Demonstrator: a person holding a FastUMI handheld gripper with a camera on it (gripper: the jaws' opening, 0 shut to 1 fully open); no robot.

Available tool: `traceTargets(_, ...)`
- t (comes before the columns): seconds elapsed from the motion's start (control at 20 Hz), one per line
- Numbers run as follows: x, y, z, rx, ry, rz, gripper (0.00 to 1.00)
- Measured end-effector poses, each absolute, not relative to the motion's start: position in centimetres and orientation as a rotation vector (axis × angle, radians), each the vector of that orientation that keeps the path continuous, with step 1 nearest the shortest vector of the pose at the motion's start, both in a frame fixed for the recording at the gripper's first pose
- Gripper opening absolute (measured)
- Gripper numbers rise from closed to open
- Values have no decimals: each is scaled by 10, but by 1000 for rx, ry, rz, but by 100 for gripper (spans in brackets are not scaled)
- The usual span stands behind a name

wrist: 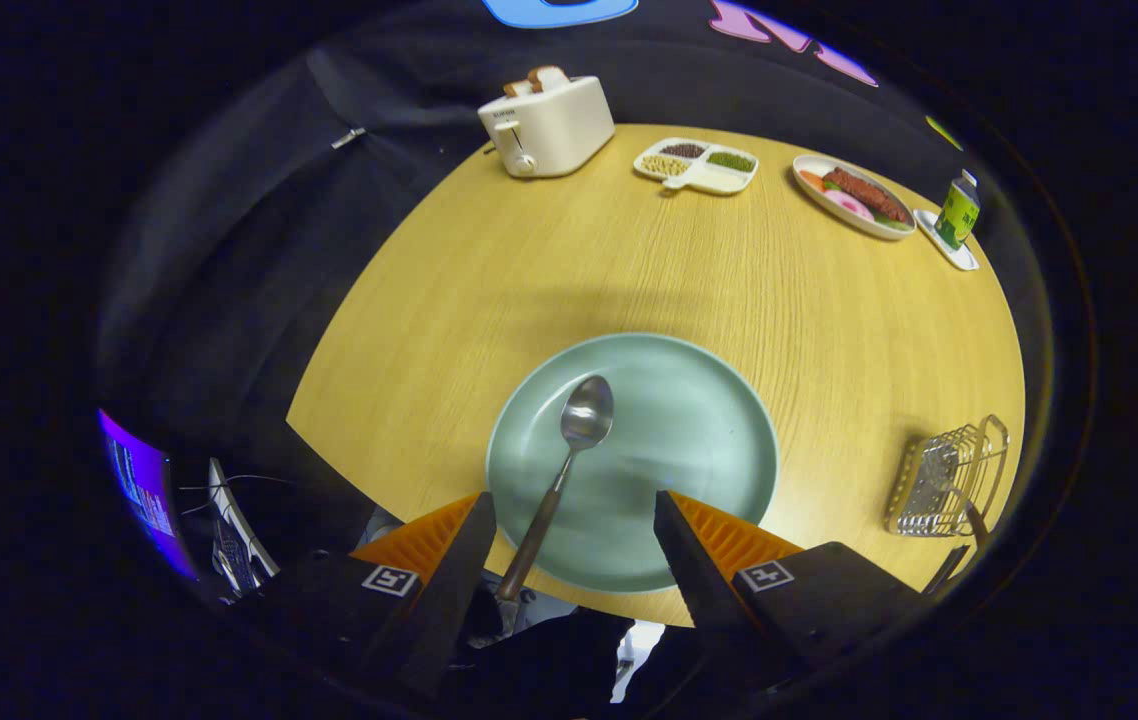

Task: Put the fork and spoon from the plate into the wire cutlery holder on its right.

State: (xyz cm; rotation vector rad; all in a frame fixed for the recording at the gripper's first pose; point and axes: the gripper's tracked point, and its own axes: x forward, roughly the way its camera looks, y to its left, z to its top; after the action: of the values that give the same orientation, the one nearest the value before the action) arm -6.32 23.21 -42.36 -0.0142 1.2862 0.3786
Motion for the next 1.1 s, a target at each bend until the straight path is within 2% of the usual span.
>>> traceTargets(0.35, -70, 254, -468, -20, 1392, 324, 100)
traceTargets(0.5, -65, 262, -467, 6, 1399, 308, 99)
traceTargets(0.6, -60, 262, -464, 44, 1399, 279, 93)
traceTargets(1.1, -68, 251, -474, 170, 1460, 150, 93)
